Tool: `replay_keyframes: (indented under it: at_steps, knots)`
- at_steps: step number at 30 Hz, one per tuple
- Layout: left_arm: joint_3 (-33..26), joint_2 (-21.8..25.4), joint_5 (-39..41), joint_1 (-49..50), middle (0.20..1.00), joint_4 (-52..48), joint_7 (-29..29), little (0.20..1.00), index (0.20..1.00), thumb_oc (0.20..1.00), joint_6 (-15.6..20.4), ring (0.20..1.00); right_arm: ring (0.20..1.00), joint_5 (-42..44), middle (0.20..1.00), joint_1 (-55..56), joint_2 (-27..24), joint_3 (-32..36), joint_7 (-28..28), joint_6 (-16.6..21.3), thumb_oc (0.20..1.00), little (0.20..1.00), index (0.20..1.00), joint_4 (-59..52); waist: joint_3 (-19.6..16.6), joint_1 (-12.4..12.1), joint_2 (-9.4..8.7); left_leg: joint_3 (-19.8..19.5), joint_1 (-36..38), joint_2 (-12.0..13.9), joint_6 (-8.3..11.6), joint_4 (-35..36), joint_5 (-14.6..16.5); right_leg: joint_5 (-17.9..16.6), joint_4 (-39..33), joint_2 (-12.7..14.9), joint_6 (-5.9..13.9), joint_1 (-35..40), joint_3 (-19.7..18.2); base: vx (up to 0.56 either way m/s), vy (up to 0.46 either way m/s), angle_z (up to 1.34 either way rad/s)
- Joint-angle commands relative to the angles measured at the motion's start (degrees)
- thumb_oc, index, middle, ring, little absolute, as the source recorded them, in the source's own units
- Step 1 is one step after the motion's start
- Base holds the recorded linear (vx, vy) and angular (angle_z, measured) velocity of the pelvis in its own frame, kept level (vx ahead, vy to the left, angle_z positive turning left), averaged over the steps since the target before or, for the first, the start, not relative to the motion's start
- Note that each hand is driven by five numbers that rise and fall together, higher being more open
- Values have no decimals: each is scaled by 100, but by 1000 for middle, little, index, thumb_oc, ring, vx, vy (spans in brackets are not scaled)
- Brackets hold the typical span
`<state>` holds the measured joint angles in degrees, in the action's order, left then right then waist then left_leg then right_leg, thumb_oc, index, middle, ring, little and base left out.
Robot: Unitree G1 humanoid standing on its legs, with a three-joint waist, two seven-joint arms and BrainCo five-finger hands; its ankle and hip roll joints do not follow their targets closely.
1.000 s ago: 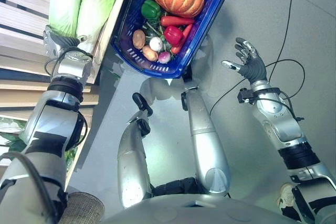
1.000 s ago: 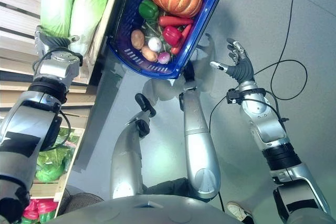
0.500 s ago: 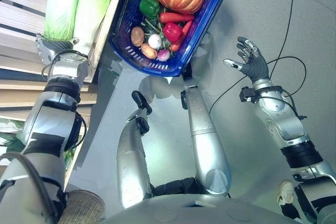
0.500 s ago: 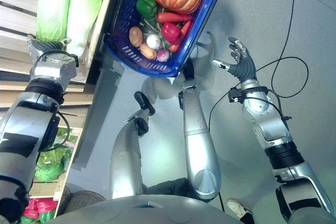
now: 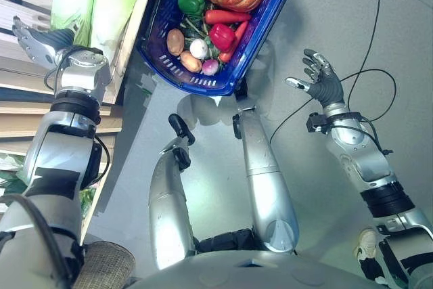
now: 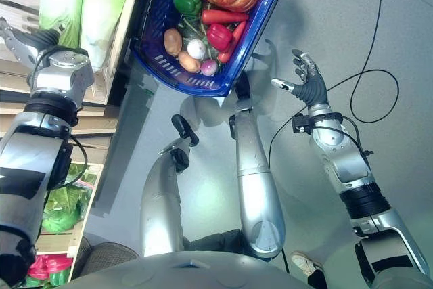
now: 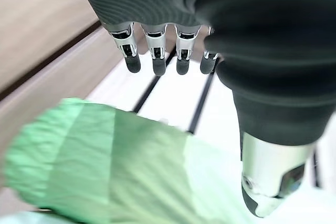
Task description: Pick up fruits and vegetables into the basket
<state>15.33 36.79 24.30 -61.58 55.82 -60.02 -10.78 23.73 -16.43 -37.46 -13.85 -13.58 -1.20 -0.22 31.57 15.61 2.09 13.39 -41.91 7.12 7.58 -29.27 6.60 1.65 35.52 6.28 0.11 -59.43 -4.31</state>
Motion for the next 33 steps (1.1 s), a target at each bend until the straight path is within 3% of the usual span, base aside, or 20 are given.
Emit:
replay_keyframes:
  at_steps: [1, 17, 33]
  knots:
    - [-322, 458, -456, 142, 1000, 47, -247, 1000, 1000, 1000, 216, 1000, 1000, 193, 1000, 312, 10, -29, -1, 329, 1000, 1000, 1000, -321, -178, 231, 34, 15, -637, -106, -294, -218, -16, 773, 293, -107, 225, 83, 161, 0, 0, 0]
    - [173, 431, -377, -390, 1000, 679, 196, 1000, 1000, 1000, -337, 1000, 1000, 321, 1000, 155, -29, -119, 10, 368, 1000, 1000, 1000, -135, -178, 390, 6, 97, -858, -31, -268, -362, 45, 741, 341, -195, 215, -181, 57, 3, -1, -4]
    - [199, 400, 2, -344, 1000, 1053, 343, 1000, 1000, 1000, -333, 1000, 1000, 403, 1000, 92, -38, -171, -75, 495, 1000, 1000, 1000, 42, -178, 329, -48, 13, -1323, -42, -286, -589, 104, 727, 461, -238, 181, -581, 63, 1, 0, -1]
